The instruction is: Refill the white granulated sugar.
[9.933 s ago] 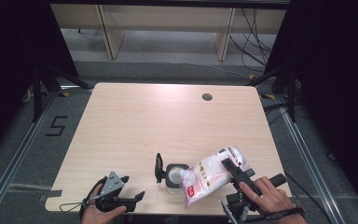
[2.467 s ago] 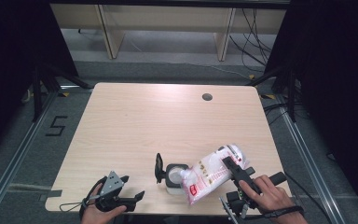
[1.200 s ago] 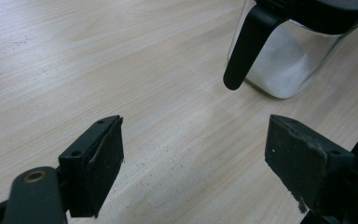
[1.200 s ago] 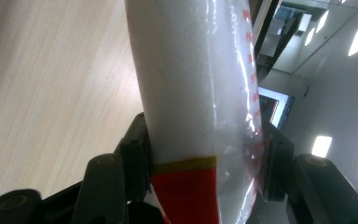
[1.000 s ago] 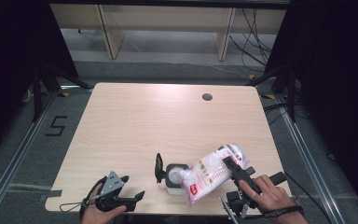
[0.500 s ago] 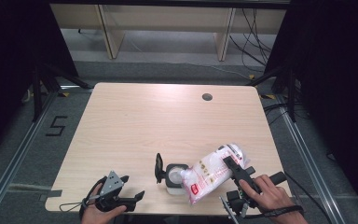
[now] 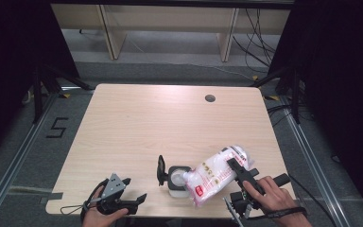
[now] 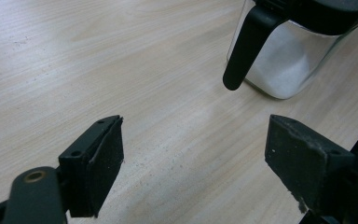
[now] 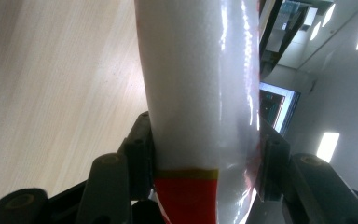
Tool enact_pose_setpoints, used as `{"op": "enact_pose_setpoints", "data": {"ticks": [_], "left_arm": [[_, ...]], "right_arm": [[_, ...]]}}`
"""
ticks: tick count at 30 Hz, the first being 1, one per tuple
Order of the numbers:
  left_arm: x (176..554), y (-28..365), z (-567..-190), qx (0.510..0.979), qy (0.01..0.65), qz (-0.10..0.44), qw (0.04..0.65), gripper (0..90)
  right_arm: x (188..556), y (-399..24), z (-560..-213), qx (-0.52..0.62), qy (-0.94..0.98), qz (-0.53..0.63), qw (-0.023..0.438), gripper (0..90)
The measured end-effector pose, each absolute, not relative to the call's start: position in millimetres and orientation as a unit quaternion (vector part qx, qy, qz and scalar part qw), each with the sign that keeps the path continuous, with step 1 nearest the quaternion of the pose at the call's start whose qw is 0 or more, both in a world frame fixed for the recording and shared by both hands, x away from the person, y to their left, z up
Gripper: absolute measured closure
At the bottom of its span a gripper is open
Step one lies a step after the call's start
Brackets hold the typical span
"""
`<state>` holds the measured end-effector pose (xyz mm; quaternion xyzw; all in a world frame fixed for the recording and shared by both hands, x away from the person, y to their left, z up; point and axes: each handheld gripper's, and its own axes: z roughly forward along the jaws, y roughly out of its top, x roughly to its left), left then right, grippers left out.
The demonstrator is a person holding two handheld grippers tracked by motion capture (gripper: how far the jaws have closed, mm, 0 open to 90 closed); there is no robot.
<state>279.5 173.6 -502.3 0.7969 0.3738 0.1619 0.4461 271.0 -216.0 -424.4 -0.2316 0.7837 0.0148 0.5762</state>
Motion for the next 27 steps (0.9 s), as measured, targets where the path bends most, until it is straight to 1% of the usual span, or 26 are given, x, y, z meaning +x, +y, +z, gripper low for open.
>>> {"op": "enact_pose_setpoints", "data": {"ticks": [1, 3, 12, 16, 17, 18, 20, 24, 26, 27], "left_arm": [[280, 174, -502, 0.797, 0.373, 0.162, 0.446, 18.8], [280, 174, -502, 0.797, 0.374, 0.162, 0.446, 18.8], [280, 173, -502, 0.798, 0.373, 0.161, 0.445, 18.8], [279, 174, -502, 0.797, 0.374, 0.162, 0.446, 18.8], [280, 174, -502, 0.800, 0.370, 0.166, 0.443, 18.8], [280, 174, -502, 0.800, 0.370, 0.166, 0.443, 18.8], [279, 173, -503, 0.793, 0.377, 0.160, 0.452, 18.8], [280, 174, -502, 0.800, 0.370, 0.166, 0.443, 18.8], [278, 172, -503, 0.788, 0.386, 0.156, 0.453, 18.8], [279, 174, -502, 0.795, 0.384, 0.161, 0.441, 18.8]], "right_arm": [[270, -217, -426, -0.215, 0.792, 0.014, 0.571, 52.1], [270, -218, -428, -0.207, 0.791, 0.019, 0.575, 52.4], [271, -217, -427, -0.217, 0.791, 0.008, 0.571, 53.2], [274, -220, -431, -0.207, 0.792, 0.027, 0.573, 53.4], [274, -220, -431, -0.200, 0.800, 0.023, 0.565, 53.7], [275, -220, -431, -0.210, 0.795, 0.023, 0.569, 53.7], [274, -222, -432, -0.196, 0.801, 0.025, 0.564, 53.8], [280, -227, -432, -0.211, 0.799, 0.050, 0.561, 54.1], [282, -231, -434, -0.200, 0.807, 0.068, 0.551, 54.3], [283, -233, -437, -0.188, 0.812, 0.079, 0.546, 54.4]]}}
